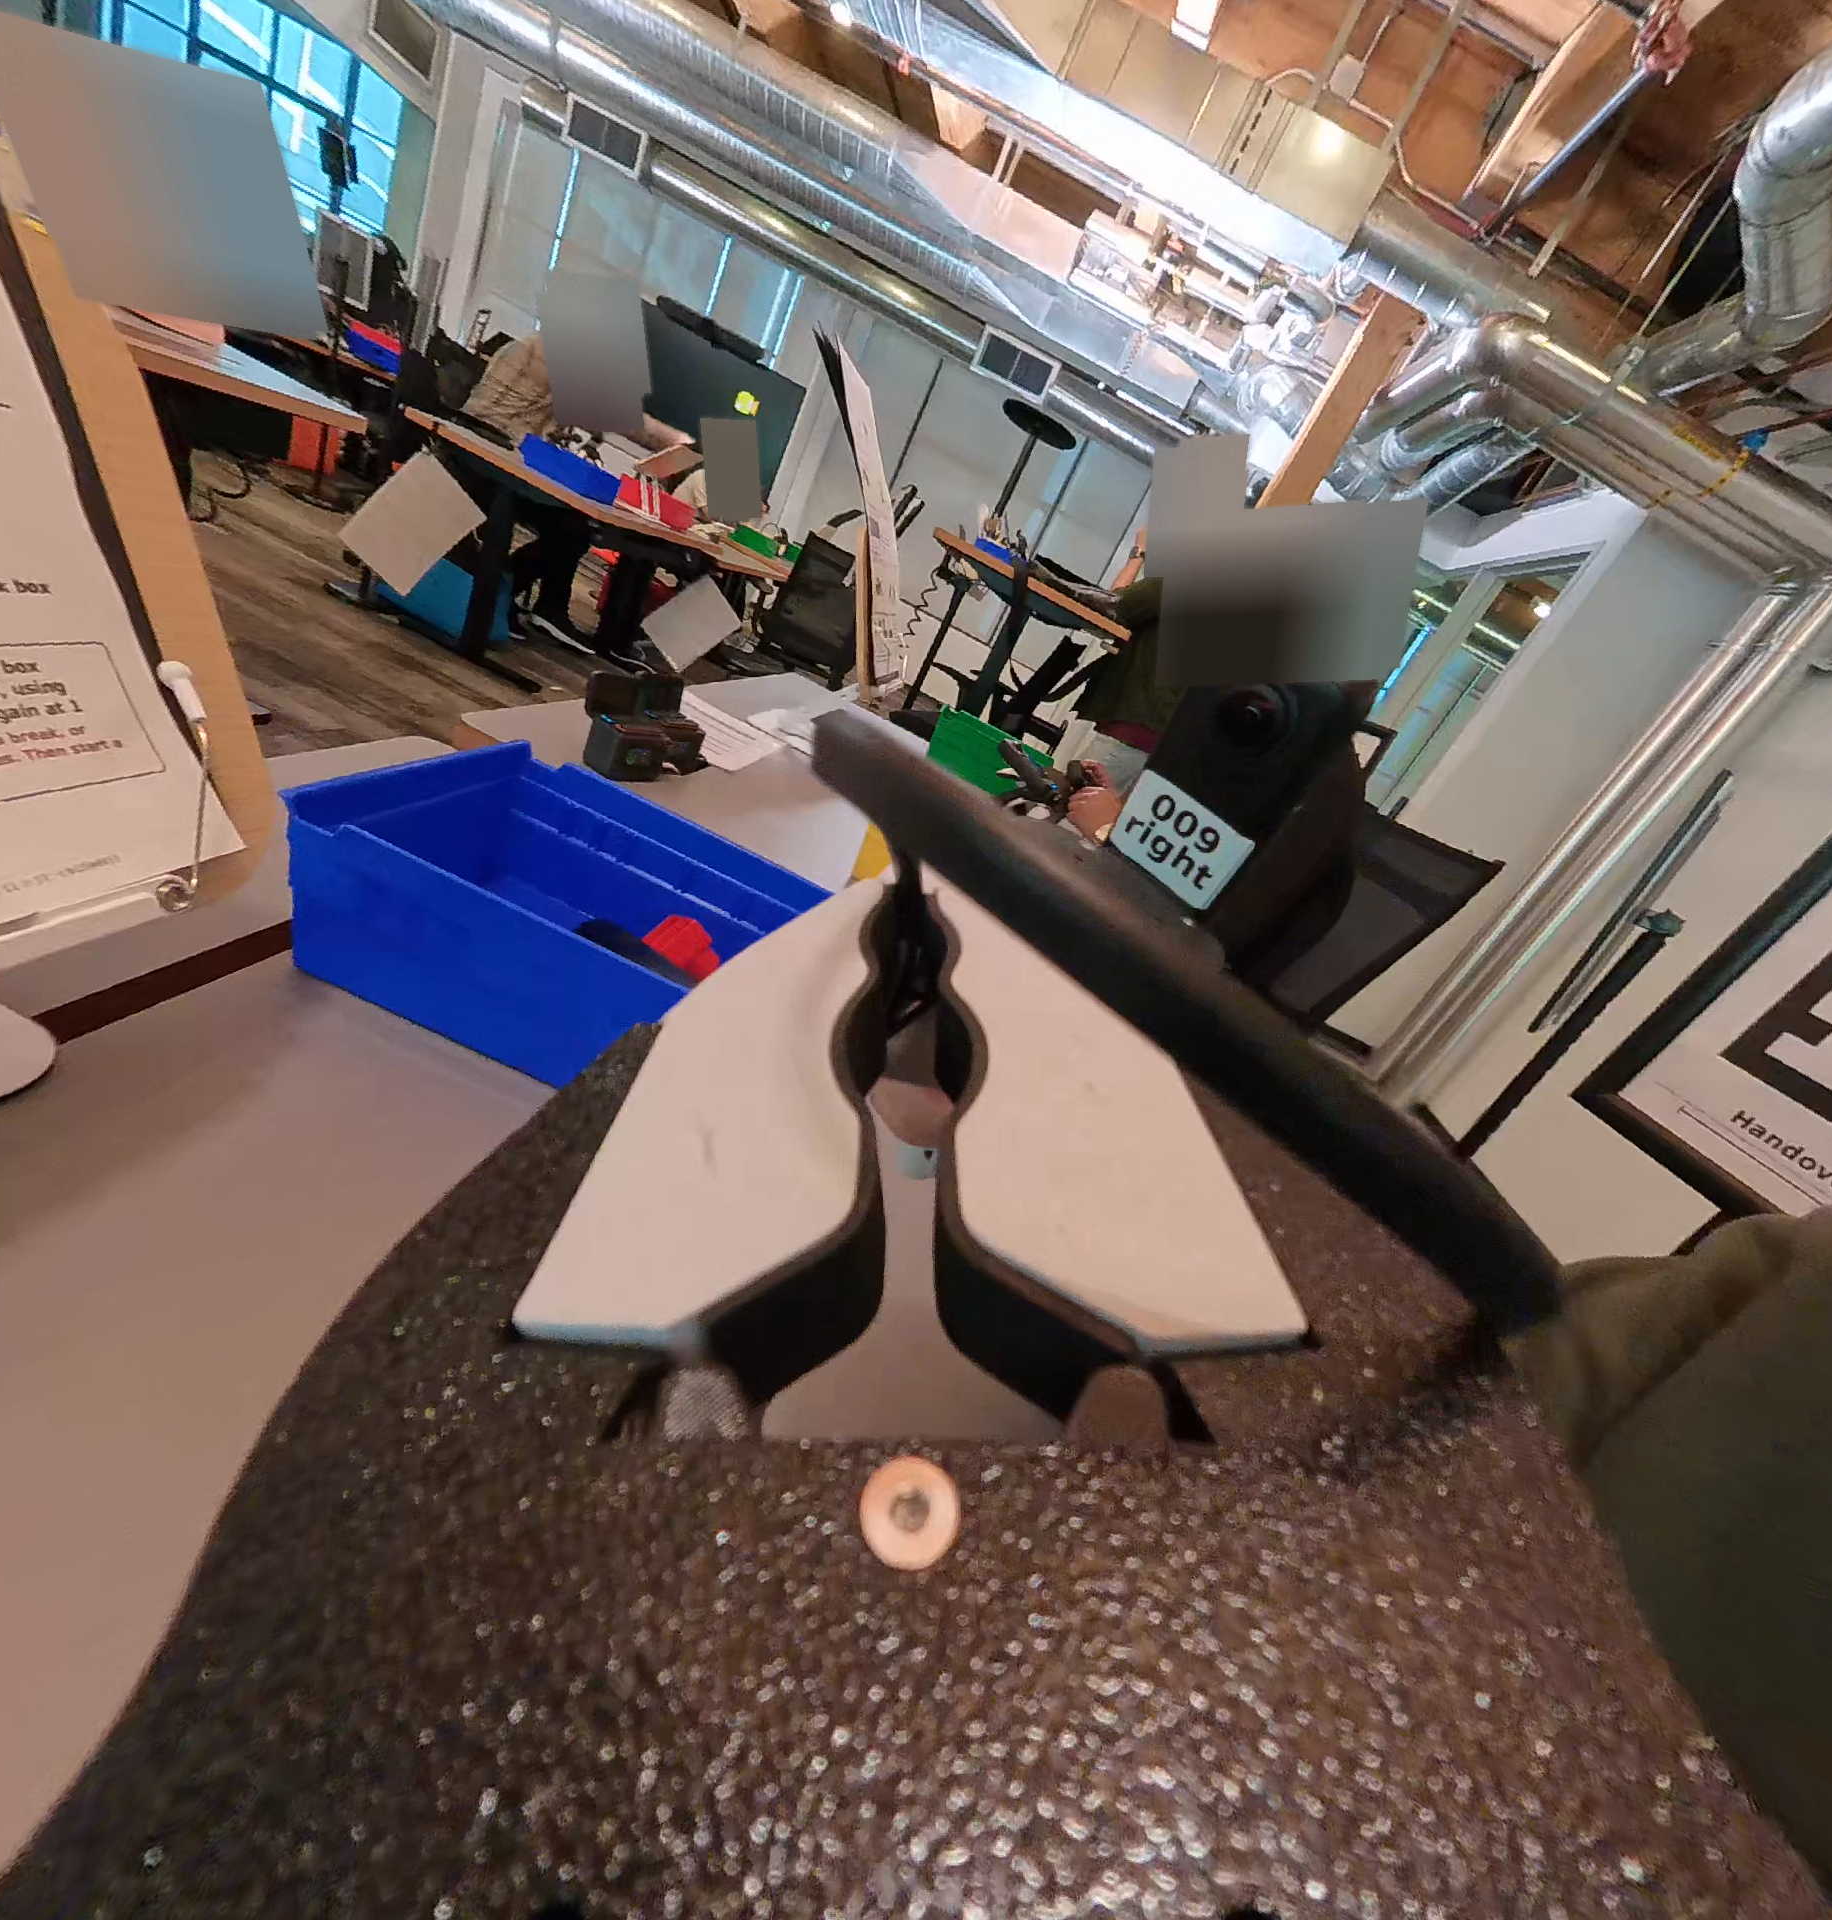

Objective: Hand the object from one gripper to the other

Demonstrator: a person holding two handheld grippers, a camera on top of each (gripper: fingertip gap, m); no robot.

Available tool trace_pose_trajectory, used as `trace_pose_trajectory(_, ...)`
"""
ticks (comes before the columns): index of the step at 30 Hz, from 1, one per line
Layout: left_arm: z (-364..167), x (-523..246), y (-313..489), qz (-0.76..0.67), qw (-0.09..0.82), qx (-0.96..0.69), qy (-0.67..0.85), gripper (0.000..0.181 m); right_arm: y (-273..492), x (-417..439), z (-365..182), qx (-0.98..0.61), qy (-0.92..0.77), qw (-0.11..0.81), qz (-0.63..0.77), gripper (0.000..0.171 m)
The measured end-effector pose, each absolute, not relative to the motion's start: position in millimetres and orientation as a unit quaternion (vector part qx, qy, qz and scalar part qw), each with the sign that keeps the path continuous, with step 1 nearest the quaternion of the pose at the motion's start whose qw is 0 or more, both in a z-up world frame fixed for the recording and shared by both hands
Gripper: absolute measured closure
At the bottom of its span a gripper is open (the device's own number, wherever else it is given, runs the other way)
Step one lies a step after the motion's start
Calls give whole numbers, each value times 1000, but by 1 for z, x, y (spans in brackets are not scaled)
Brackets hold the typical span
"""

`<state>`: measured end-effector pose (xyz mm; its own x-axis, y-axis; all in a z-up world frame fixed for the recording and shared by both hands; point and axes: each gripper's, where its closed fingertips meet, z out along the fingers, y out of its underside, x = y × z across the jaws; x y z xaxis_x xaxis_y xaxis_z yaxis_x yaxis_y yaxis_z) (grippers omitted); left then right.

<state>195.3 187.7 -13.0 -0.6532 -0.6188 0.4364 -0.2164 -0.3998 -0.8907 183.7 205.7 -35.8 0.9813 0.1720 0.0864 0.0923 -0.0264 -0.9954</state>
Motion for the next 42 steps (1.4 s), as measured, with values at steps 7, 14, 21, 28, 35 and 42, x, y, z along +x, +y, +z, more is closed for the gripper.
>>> trace_pose_trajectory(7,-13,195,191,-737,137,-395,531,178,205,188,-34,-724,-111,681,-18,167)
trace_pose_trajectory(14,-38,201,204,-637,243,-397,615,130,177,225,-1,-662,-32,748,-35,168)
trace_pose_trajectory(21,-104,213,169,-468,266,-382,751,139,160,231,19,-636,-8,768,-77,167)
trace_pose_trajectory(28,-127,219,141,-468,224,-367,772,175,165,228,14,-649,-16,756,-86,167)
trace_pose_trajectory(35,-104,216,170,-435,301,-367,765,175,162,238,-10,-703,-27,707,-74,167)
trace_pose_trajectory(42,-34,207,198,-531,398,-370,650,176,167,216,-32,-730,-77,678,33,166)
